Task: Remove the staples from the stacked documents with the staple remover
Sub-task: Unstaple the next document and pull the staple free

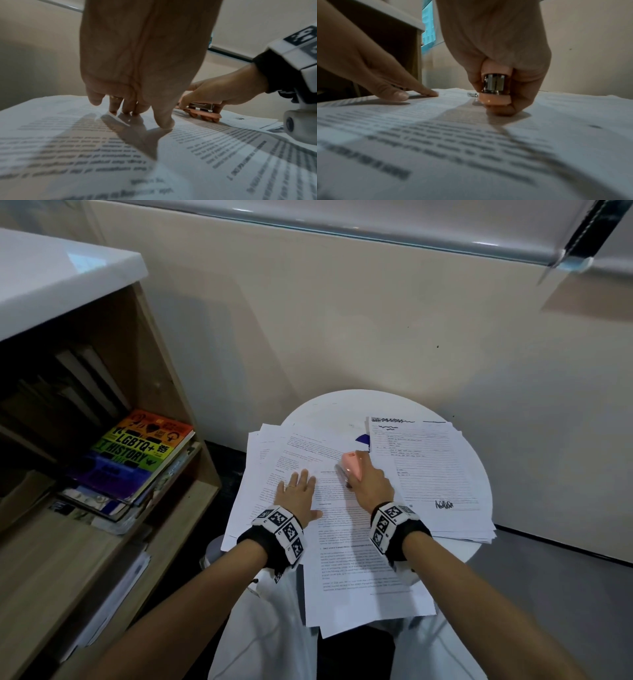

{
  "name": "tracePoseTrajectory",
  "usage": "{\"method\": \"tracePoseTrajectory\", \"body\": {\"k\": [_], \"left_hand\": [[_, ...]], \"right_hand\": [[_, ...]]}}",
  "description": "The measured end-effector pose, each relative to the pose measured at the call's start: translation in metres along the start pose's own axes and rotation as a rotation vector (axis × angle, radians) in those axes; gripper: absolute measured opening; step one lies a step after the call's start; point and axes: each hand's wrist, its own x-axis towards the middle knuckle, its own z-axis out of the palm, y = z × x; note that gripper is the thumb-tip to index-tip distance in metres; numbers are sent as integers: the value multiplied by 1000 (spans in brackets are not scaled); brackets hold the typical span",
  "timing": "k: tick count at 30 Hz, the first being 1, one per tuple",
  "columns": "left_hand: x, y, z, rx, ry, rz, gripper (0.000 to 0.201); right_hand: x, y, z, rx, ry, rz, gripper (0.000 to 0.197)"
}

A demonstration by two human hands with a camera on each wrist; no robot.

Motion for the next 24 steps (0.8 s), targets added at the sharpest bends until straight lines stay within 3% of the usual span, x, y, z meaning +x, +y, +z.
{"method": "tracePoseTrajectory", "body": {"k": [5, 8, 12, 24], "left_hand": [[5, 25, -2, -16, 11, -66, 83], [10, 48, 0, -26, 25, 20, 82], [20, 72, 0, -56, -19, 127, 85], [39, 74, -10, -96, 23, 167, 105]], "right_hand": [[-4, 36, -21, -35, 46, 125, 43], [-5, 47, -30, -43, 42, 173, 42], [-3, 47, -30, -37, 32, 182, 41], [16, 38, -24, -125, 46, 122, 42]]}}
